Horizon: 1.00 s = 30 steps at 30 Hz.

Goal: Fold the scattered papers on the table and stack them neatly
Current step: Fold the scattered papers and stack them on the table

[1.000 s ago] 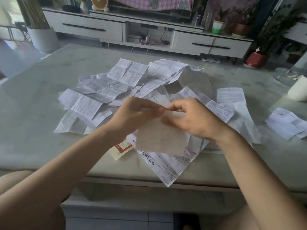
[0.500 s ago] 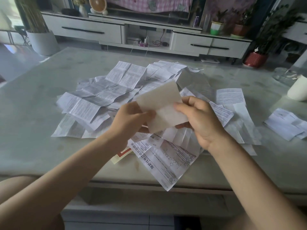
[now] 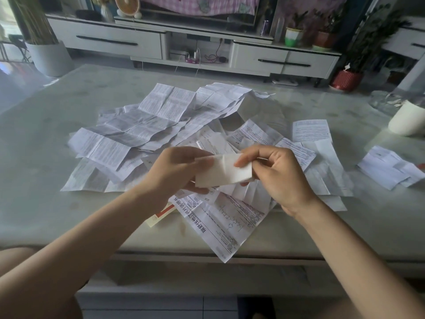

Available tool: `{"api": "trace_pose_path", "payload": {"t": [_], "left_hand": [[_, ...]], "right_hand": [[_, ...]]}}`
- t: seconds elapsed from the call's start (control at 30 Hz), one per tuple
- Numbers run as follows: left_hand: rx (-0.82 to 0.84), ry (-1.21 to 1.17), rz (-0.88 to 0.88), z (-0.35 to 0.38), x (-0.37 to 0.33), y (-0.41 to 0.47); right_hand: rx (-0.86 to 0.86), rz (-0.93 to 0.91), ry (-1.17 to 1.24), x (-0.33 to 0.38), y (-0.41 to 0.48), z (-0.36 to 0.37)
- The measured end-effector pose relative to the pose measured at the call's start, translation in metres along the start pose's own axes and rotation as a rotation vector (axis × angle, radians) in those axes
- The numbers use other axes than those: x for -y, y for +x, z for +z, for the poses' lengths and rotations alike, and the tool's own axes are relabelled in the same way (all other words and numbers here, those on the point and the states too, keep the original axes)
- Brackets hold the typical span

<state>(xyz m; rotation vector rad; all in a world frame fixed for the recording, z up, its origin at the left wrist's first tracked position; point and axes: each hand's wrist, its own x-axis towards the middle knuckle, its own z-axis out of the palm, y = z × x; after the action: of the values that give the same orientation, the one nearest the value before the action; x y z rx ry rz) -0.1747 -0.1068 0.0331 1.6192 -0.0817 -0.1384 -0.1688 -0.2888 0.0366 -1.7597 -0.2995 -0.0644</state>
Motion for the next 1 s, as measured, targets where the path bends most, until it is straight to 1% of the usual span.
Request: {"api": "trace_pose_path", "payload": {"t": [0.07,0.13,0.27,0.33,0.43,0.53,0.57,0.6,0.7,0.73,0.8,0.87,0.9,0.93,1.0], "left_hand": [[-0.041,0.106,0.065,0.002,0.001,-0.002],[-0.071,0.188,0.125,0.004,0.003,0.0],[0.011,0.243,0.162,0.016,0.005,0.0],[0.046,0.209,0.139,0.02,0.006,-0.001],[0.078,0.104,0.07,0.026,0.004,-0.002],[0.057,0.115,0.049,0.029,0.004,-0.001],[0.046,0.13,0.07,0.031,0.004,0.0],[0.024,0.191,0.118,0.032,0.003,0.0],[-0.084,0.487,0.298,0.035,-0.001,-0.001],[-0.113,0.522,0.321,0.035,-0.004,-0.001],[-0.141,0.504,0.316,0.031,-0.009,0.001],[-0.184,0.449,0.292,0.025,-0.012,0.004],[-0.199,0.422,0.285,0.022,-0.012,0.007],[-0.201,0.398,0.277,0.022,-0.012,0.008],[-0.159,0.368,0.26,0.031,-0.011,0.009]], "right_hand": [[0.017,0.043,0.023,0.002,-0.002,-0.008],[-0.005,0.06,0.012,0.003,-0.002,-0.014],[0.047,-0.064,-0.289,-0.002,-0.005,-0.006],[0.049,-0.09,-0.322,-0.006,-0.007,-0.004],[0.044,-0.093,-0.233,-0.007,-0.012,-0.01],[0.033,-0.119,-0.218,-0.007,-0.017,-0.01],[0.027,-0.121,-0.218,-0.007,-0.018,-0.01],[0.026,-0.117,-0.217,-0.007,-0.019,-0.011],[0.022,-0.059,-0.186,-0.005,-0.02,-0.019],[0.015,-0.032,-0.171,-0.005,-0.02,-0.024],[-0.023,0.016,-0.163,-0.006,-0.021,-0.036],[-0.12,0.049,-0.167,-0.009,-0.022,-0.052],[-0.155,0.064,-0.133,-0.009,-0.023,-0.059],[-0.155,0.085,-0.07,-0.007,-0.024,-0.062],[-0.048,0.136,0.001,-0.003,-0.026,-0.061]]}}
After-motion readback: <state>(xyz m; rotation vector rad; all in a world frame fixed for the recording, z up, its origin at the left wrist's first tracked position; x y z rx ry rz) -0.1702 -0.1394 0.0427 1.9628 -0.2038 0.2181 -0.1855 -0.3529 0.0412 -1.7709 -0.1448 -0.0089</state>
